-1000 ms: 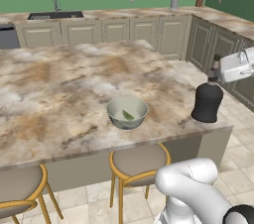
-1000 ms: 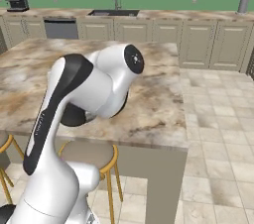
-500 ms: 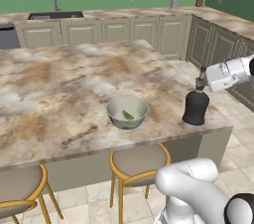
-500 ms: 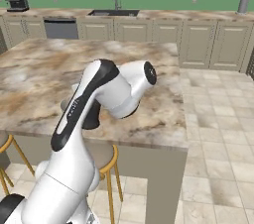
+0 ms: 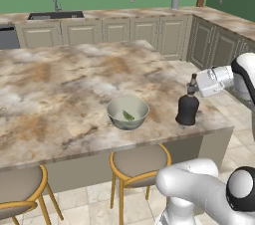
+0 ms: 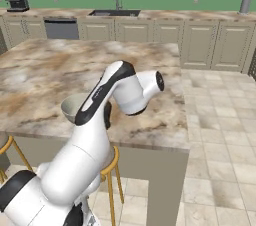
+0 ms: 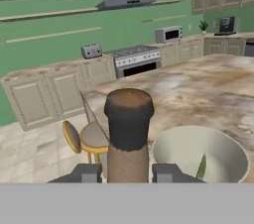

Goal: There is a bowl on the dining counter. Grab a lemon wedge from the fridge and place it in the bowl. Then get the liquor bottle and glass cup from the cabinet and place them next to the bowl.

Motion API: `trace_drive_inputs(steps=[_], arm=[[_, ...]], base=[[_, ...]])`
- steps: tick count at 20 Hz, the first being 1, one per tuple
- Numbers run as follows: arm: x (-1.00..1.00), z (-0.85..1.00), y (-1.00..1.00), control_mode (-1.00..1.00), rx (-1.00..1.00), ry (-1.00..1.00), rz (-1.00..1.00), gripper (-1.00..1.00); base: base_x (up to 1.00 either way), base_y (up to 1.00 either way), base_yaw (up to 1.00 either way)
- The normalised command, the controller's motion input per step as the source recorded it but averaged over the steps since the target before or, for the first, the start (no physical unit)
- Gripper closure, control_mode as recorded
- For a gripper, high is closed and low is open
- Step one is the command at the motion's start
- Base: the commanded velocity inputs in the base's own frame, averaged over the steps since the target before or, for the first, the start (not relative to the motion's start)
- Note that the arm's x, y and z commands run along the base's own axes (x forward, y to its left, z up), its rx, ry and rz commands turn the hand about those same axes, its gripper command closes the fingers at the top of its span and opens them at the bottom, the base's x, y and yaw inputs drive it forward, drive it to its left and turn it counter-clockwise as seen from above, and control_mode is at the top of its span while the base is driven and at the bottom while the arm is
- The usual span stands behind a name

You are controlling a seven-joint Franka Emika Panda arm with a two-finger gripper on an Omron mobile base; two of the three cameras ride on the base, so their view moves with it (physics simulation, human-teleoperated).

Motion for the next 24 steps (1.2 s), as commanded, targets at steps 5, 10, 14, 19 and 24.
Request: trace_drive_inputs(steps=[5, 10, 14, 19, 24], arm=[[0.47, -0.33, -0.08, -1.00, -0.01, -0.12, 0.04, 1.00], [0.38, -0.27, -0.02, -1.00, -0.01, -0.13, 0.01, 1.00], [0.34, -0.27, 0.00, -1.00, -0.01, -0.08, 0.00, 1.00], [0.33, -0.28, 0.00, -1.00, -0.02, 0.00, 0.00, 1.00], [0.32, -0.27, 0.00, -1.00, -0.03, 0.00, 0.00, 1.00]], base=[[0.00, 0.00, 0.00], [0.00, 0.00, 0.00], [0.00, 0.00, 0.00], [0.00, 0.00, 0.00], [0.00, 0.00, 0.00]])
